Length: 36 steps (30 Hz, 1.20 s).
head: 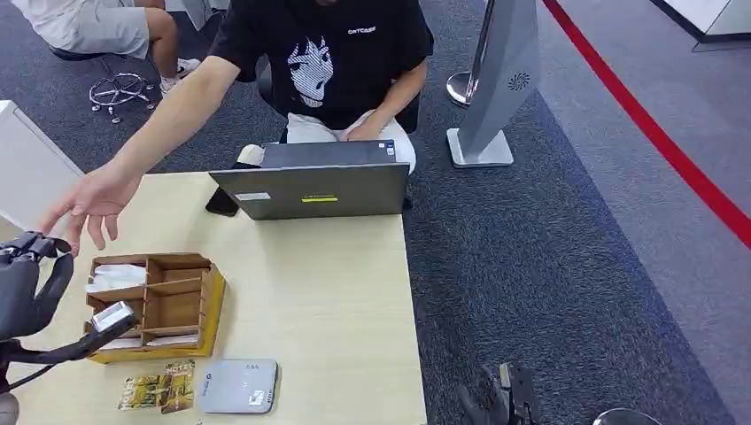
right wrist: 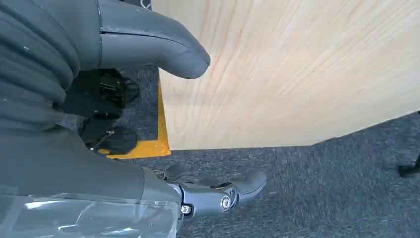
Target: Pass the card to the sensor for recognition and then transmit it.
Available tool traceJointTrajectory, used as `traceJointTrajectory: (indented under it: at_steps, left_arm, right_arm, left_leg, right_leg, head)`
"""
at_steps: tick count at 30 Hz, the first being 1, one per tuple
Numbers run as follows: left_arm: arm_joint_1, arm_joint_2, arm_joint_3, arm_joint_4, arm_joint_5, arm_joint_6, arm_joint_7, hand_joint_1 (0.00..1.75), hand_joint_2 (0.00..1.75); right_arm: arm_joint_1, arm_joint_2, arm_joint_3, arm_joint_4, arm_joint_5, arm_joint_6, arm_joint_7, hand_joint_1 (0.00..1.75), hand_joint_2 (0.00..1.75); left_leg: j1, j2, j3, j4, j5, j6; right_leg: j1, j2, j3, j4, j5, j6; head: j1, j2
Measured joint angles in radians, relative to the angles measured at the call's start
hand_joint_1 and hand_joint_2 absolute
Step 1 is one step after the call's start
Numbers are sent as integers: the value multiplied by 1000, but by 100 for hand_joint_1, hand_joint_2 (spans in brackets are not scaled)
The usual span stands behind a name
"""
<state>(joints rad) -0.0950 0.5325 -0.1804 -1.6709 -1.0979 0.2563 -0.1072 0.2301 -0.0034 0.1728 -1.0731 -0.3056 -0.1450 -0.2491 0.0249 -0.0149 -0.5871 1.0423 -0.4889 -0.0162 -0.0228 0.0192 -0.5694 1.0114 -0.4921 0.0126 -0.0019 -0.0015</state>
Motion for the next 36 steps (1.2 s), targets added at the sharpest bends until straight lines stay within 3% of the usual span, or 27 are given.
traceJointTrajectory:
  at_steps: [7, 8, 9, 10, 31, 36]
  left_arm:
    - [-73, 29, 26, 53, 29, -39, 17, 175, 175]
    - [-74, 30, 29, 62, 31, -40, 17, 161, 175]
    - [-74, 31, 33, 69, 34, -40, 17, 161, 175]
    - [-73, 31, 37, 74, 37, -40, 17, 0, 175]
    - [7, 29, 72, 87, 23, 21, 8, 0, 175]
    - [54, -5, 101, 43, 86, 116, -28, 0, 175]
  right_arm:
    - [3, -6, 10, -1, -10, 1, 1, 0, 175]
    - [4, -8, 11, -2, -13, 1, 1, 0, 175]
    - [4, -8, 13, -2, -15, 1, 1, 0, 175]
    - [4, -8, 14, -2, -15, 1, 1, 0, 175]
    - [20, -14, 21, -19, -14, -5, 3, 0, 175]
    - [24, -14, 21, -23, -14, -23, 4, 0, 175]
  left_leg:
    - [0, 0, 0, 0, 0, 0]
    - [0, 0, 0, 0, 0, 0]
    - [0, 0, 0, 0, 0, 0]
    - [0, 0, 0, 0, 0, 0]
    - [0, 0, 0, 0, 0, 0]
    - [-1, 1, 0, 0, 0, 0]
  right_leg:
    - [0, 1, 0, 0, 0, 0]
    - [0, 1, 0, 0, 0, 0]
    - [0, 1, 0, 0, 0, 0]
    - [0, 1, 0, 0, 0, 0]
    - [0, 1, 0, 0, 0, 0]
    - [0, 1, 0, 0, 0, 0]
  head:
    - [1, 0]
    - [1, 0]
    - [1, 0]
    - [1, 0]
    - [1, 0]
    - [1, 0]
